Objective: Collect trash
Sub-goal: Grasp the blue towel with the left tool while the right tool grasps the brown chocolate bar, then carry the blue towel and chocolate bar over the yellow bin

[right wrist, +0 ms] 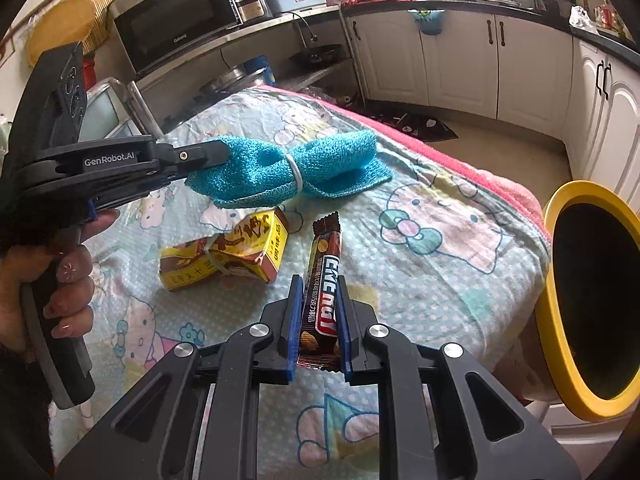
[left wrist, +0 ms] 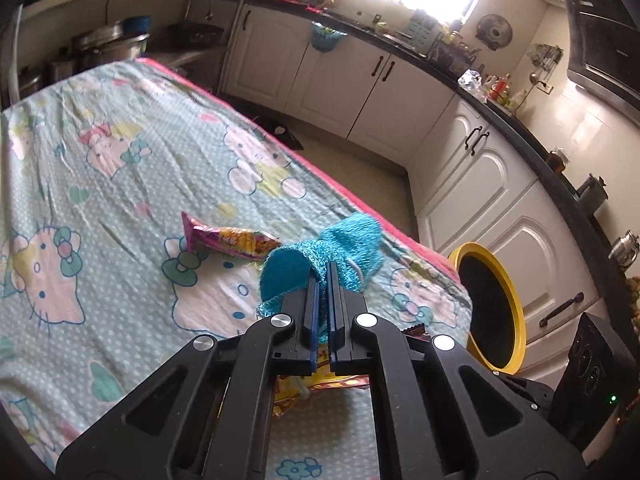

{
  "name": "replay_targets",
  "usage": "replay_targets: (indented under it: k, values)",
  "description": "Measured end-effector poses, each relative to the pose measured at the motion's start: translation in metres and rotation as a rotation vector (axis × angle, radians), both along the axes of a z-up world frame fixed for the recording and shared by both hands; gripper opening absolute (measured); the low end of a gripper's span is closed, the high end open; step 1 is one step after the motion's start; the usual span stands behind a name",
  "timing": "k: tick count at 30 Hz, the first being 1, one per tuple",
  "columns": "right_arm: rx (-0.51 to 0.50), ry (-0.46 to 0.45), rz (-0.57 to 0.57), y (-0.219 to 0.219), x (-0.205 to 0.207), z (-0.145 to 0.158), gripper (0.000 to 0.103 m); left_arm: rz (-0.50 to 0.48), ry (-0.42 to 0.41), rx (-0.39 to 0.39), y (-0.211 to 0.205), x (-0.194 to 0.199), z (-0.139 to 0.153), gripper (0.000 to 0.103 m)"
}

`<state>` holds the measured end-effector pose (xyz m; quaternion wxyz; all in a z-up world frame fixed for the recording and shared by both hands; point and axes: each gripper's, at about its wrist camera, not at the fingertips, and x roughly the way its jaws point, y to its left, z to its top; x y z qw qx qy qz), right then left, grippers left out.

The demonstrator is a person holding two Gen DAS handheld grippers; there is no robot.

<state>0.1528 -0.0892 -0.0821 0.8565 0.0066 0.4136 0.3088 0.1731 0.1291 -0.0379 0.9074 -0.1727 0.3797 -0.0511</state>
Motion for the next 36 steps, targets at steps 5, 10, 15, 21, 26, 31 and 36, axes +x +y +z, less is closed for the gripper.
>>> replay_targets:
  k: [5, 10, 15, 21, 26, 31, 36]
  values:
    - [0.016, -0.02, -0.003, -0.008, -0.005, 0.01, 0.015, -0.018, -0.028, 0.018, -0.012, -0.004, 0.013, 0.001]
    - [0.028, -0.038, -0.008, -0.014, -0.007, 0.018, 0.015, -0.032, -0.052, 0.026, -0.021, -0.009, 0.024, 0.001]
    - [0.043, -0.055, -0.019, -0.021, -0.008, 0.028, 0.015, -0.046, -0.072, 0.036, -0.031, -0.015, 0.032, 0.001]
    - [0.064, -0.078, -0.036, -0.032, -0.013, 0.039, 0.015, -0.068, -0.094, 0.046, -0.043, -0.02, 0.042, 0.001]
    - [0.082, -0.102, -0.053, -0.042, -0.015, 0.05, 0.015, -0.091, -0.117, 0.054, -0.054, -0.023, 0.051, 0.001]
    - [0.094, -0.131, -0.084, -0.055, -0.015, 0.062, 0.015, -0.117, -0.138, 0.061, -0.067, -0.026, 0.059, 0.001]
    - [0.099, -0.154, -0.121, -0.07, -0.014, 0.07, 0.015, -0.148, -0.161, 0.066, -0.081, -0.027, 0.069, 0.001]
